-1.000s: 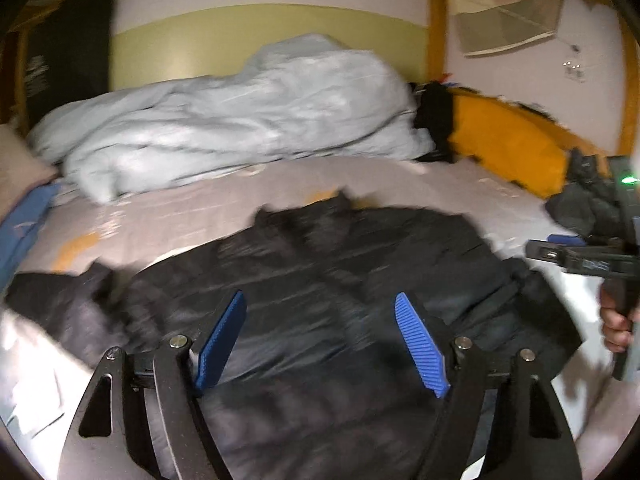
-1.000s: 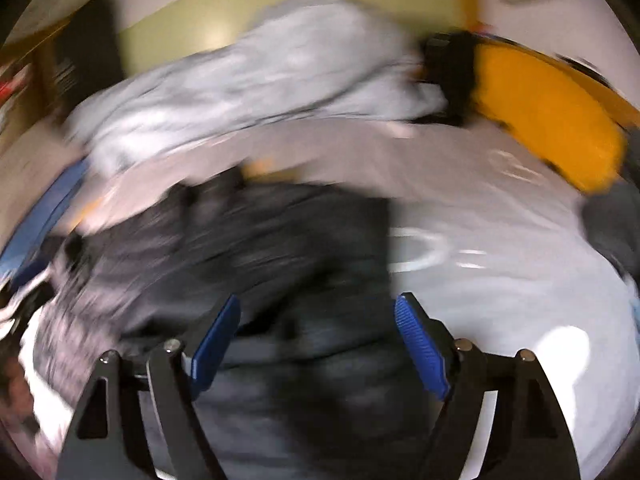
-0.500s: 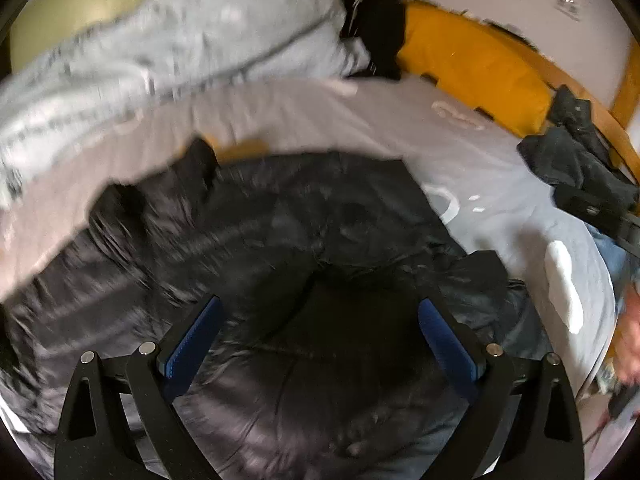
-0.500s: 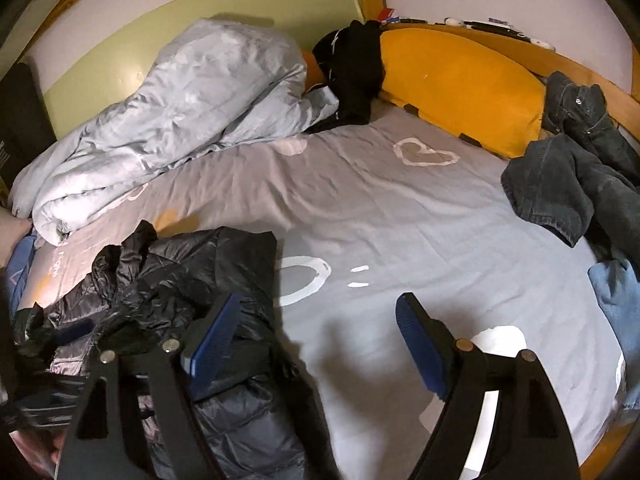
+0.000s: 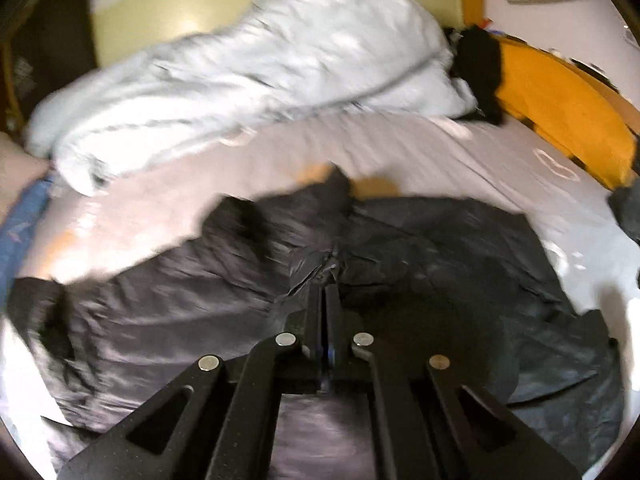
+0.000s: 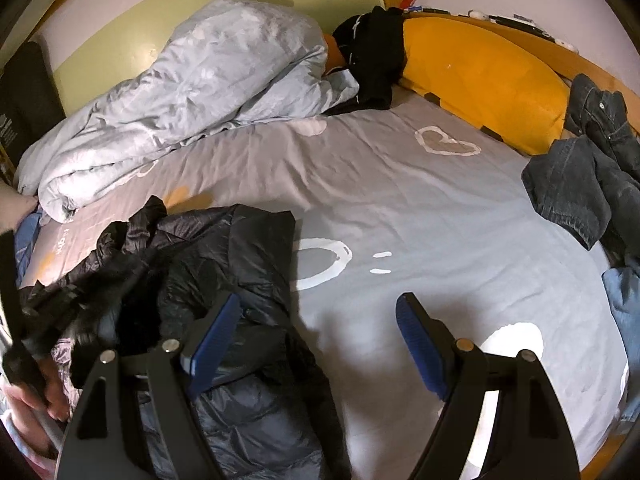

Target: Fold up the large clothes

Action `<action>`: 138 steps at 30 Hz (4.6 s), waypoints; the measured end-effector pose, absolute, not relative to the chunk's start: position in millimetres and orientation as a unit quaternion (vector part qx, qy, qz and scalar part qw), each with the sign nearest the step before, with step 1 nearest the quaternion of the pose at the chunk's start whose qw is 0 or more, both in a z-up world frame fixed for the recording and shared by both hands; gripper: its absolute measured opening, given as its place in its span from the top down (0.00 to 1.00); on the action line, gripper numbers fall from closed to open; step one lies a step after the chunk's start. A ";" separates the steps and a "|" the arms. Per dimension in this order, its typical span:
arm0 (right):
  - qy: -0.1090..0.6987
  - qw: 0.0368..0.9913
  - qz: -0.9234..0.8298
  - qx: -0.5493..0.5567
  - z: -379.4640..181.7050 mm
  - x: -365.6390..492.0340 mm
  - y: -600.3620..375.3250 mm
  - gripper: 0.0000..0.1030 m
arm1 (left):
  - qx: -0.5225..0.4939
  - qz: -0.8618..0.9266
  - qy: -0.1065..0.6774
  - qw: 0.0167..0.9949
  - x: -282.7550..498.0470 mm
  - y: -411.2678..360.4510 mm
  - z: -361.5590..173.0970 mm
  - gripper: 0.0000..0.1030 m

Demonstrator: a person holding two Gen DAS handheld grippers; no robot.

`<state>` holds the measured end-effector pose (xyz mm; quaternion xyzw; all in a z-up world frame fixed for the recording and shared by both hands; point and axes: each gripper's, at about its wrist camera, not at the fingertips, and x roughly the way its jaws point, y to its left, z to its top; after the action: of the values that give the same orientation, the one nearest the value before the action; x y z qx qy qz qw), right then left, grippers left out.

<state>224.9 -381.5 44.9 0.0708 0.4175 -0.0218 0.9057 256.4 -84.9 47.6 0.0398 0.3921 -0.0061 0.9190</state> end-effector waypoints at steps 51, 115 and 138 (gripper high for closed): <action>0.501 0.862 0.062 -0.046 -24.6 253.4 -302.0 0.14 | -0.003 0.094 0.544 0.834 268.0 88.7 -36.9 0.31; 0.403 0.908 0.111 -0.029 4.1 215.0 -266.8 0.05 | -0.192 0.145 0.493 0.836 233.3 395.4 -51.3 0.92; 0.360 0.928 0.099 0.009 41.5 197.8 -288.5 0.05 | -0.050 -0.106 0.323 0.939 170.4 88.0 78.8 0.98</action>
<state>197.8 -288.5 41.5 0.0094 0.3597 0.0986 0.9278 170.4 88.0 78.8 -0.0505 0.3233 -0.1063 0.9390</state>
